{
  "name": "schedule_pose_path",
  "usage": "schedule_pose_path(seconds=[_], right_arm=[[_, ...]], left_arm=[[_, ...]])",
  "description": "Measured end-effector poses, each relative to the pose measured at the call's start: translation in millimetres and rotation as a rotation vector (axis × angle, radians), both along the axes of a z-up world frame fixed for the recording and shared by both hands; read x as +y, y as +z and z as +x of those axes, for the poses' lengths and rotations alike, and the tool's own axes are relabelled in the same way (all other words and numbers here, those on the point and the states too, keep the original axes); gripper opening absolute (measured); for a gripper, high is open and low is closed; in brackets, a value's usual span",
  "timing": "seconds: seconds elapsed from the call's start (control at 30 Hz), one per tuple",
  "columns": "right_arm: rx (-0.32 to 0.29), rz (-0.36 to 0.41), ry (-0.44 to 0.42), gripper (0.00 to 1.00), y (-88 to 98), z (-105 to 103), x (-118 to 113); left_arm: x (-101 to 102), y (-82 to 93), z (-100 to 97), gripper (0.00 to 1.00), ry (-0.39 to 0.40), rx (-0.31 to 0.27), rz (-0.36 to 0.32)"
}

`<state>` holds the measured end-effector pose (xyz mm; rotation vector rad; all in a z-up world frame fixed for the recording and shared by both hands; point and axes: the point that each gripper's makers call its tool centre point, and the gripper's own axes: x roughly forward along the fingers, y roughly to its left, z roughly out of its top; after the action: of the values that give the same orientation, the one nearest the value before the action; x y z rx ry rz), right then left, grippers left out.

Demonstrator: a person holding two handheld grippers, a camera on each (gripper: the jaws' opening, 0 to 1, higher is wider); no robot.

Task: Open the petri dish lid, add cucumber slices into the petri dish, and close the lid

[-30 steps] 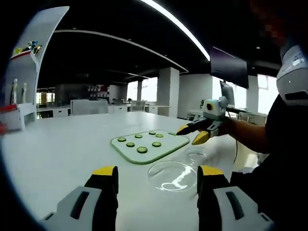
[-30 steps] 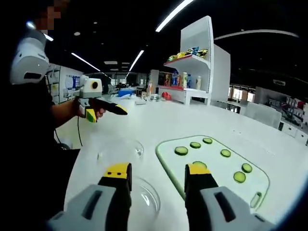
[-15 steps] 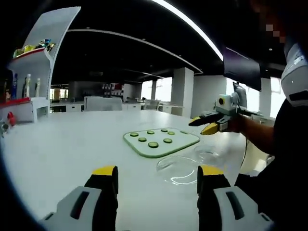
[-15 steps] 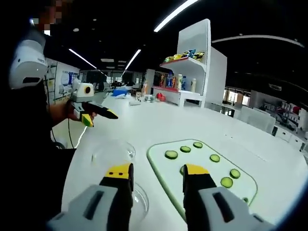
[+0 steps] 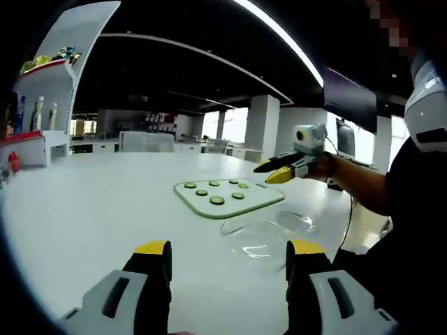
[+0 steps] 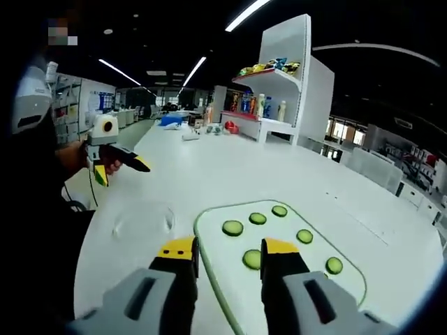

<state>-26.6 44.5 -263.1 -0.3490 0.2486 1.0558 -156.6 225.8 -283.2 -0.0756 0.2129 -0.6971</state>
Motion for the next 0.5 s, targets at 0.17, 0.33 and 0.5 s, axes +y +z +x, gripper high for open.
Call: schedule_pose_path(seconds=[0.17,0.33,0.5], right_arm=[[-0.001,-0.030,0.007,0.33,0.5,7.7,5.8],[0.001,-0.072,0.017,0.32,-0.1,14.3,11.3],[0.002,-0.124,0.036,0.31,3.1,24.1,15.8]], left_arm=[[-1.4,3.0,-2.3,0.65,-0.008,-0.007,0.003],[-0.8,2.1,-3.0,0.65,-0.006,-0.001,0.000],[-1.8,0.7,-4.9,0.65,-0.012,0.003,-0.002]])
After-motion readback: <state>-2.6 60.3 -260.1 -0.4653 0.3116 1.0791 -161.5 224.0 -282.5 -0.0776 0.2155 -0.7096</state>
